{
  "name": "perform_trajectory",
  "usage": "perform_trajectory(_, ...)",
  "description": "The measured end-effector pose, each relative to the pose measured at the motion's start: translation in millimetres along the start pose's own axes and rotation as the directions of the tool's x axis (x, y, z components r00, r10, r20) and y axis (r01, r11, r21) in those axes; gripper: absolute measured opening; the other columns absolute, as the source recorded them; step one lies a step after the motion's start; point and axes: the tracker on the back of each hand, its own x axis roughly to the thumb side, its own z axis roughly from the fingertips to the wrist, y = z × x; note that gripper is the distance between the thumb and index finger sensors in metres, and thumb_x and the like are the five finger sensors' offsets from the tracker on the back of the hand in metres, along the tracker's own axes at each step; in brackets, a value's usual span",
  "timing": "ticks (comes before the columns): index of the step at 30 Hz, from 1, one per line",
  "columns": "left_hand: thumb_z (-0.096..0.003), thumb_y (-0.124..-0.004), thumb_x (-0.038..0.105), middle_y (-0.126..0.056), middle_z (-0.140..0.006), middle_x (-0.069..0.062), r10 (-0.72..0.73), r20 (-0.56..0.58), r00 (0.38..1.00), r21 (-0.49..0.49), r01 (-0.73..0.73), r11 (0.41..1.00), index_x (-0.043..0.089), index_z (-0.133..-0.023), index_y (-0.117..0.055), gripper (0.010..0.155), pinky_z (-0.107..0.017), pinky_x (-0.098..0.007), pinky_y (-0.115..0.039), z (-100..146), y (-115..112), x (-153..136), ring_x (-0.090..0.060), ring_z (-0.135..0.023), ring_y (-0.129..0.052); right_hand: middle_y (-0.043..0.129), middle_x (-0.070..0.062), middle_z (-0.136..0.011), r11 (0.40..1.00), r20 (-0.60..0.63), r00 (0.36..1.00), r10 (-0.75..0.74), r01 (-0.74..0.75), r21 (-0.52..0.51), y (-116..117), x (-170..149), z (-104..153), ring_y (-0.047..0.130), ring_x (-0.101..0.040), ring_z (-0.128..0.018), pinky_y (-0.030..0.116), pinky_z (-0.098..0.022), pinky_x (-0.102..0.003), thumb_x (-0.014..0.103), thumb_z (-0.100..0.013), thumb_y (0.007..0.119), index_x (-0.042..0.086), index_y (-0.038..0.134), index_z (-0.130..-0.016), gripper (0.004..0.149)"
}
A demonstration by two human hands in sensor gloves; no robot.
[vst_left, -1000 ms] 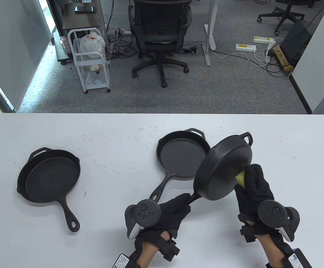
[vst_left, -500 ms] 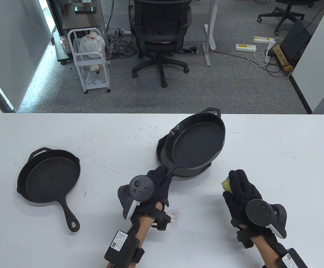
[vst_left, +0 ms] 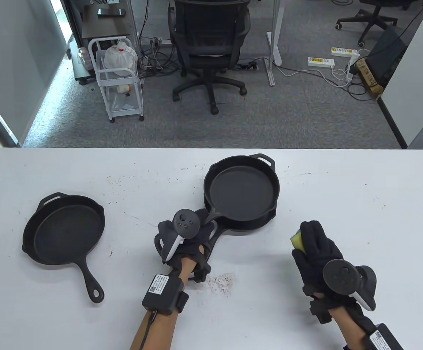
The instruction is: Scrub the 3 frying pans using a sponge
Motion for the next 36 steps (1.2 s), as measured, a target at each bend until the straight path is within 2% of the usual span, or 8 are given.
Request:
perform_trajectory(13,-0.0441,-0.087,0.042,-0.096,-0.083,-0.001,-0.068,-0.007,0.998,-0.051,0.068,0.996,0.025,-0.098,-0.084,0.057,-0.064,-0.057,-0.074,-4.9,-9.5,-14.3,-0.025,-0.066,-0.096,0.048,-0.001,-0.115,1.000,0.000,1.000,0.002,-0.002,0.013,1.8,0.8,-0.1,0.074,-0.029,-0.094,0.059,-0.071,-0.054,0.053,-0.045,0.073,0.042,0.039,-0.105,0.070)
perform_trajectory(21,-0.0478,-0.080,0.045,-0.087,-0.098,-0.008,-0.044,-0.016,0.999,-0.060,0.043,0.997,0.022,-0.104,-0.079,0.061,-0.065,-0.059,-0.071,2.3,-13.1,-19.8,-0.031,-0.078,-0.092,0.048,-0.001,-0.115,1.000,0.012,1.000,-0.002,0.002,0.011,2.1,2.2,0.4,0.074,-0.029,-0.094,0.059,-0.071,-0.054,0.053,-0.045,0.073,0.042,0.039,-0.105,0.070)
perform_trajectory(23,-0.0468,-0.080,0.050,-0.078,-0.104,-0.012,-0.048,-0.031,0.998,-0.021,0.047,0.999,0.019,-0.109,-0.070,0.070,-0.066,-0.060,-0.068,10.1,-4.5,-22.4,-0.034,-0.084,-0.086,0.048,-0.001,-0.115,1.000,0.019,1.000,-0.007,0.007,0.011,2.2,3.1,0.7,0.074,-0.029,-0.094,0.059,-0.071,-0.054,0.053,-0.045,0.073,0.041,0.039,-0.105,0.070)
perform_trajectory(25,-0.0450,-0.080,0.054,-0.078,-0.104,-0.013,-0.087,-0.071,0.994,0.093,0.094,0.991,0.018,-0.109,-0.069,0.075,-0.066,-0.060,-0.069,20.9,12.0,-28.1,-0.035,-0.084,-0.085,0.048,-0.001,-0.115,1.000,0.025,1.000,-0.008,0.008,0.013,2.8,4.0,1.1,0.074,-0.030,-0.094,0.059,-0.071,-0.054,0.053,-0.045,0.073,0.041,0.039,-0.105,0.070)
perform_trajectory(28,-0.0443,-0.081,0.057,-0.076,-0.105,-0.017,-0.198,-0.218,0.956,0.191,0.240,0.952,0.013,-0.110,-0.067,0.081,-0.064,-0.061,-0.070,35.6,44.5,-42.5,-0.038,-0.084,-0.084,0.048,-0.001,-0.115,1.000,0.030,0.999,-0.012,0.011,0.015,3.3,4.8,1.3,0.074,-0.029,-0.094,0.059,-0.071,-0.054,0.053,-0.045,0.073,0.042,0.038,-0.105,0.070)
perform_trajectory(30,-0.0444,-0.079,0.060,-0.078,-0.104,-0.018,-0.287,-0.345,0.894,0.174,0.362,0.916,0.010,-0.110,-0.066,0.084,-0.064,-0.062,-0.072,43.9,67.5,-58.2,-0.037,-0.083,-0.087,0.048,-0.001,-0.115,1.000,0.034,0.999,-0.016,0.015,0.016,3.7,5.3,1.5,0.074,-0.029,-0.094,0.059,-0.071,-0.054,0.053,-0.045,0.073,0.041,0.038,-0.105,0.071)
perform_trajectory(33,-0.0432,-0.080,0.061,-0.080,-0.102,-0.020,-0.276,-0.463,0.842,0.193,0.400,0.896,0.008,-0.109,-0.068,0.086,-0.062,-0.065,-0.074,57.4,92.0,-87.2,-0.037,-0.081,-0.088,0.048,-0.002,-0.115,1.000,0.035,0.999,-0.022,0.022,0.010,3.2,5.4,2.5,0.074,-0.029,-0.094,0.059,-0.071,-0.054,0.053,-0.045,0.073,0.041,0.038,-0.105,0.070)
perform_trajectory(36,-0.0422,-0.081,0.064,-0.072,-0.105,-0.023,-0.281,-0.580,0.764,0.130,0.428,0.895,0.005,-0.112,-0.060,0.094,-0.063,-0.066,-0.072,68.8,107.9,-115.7,-0.039,-0.085,-0.082,0.048,-0.002,-0.115,0.999,0.034,0.999,-0.033,0.032,0.009,2.8,5.6,2.7,0.074,-0.029,-0.094,0.059,-0.071,-0.054,0.053,-0.045,0.073,0.042,0.039,-0.105,0.070)
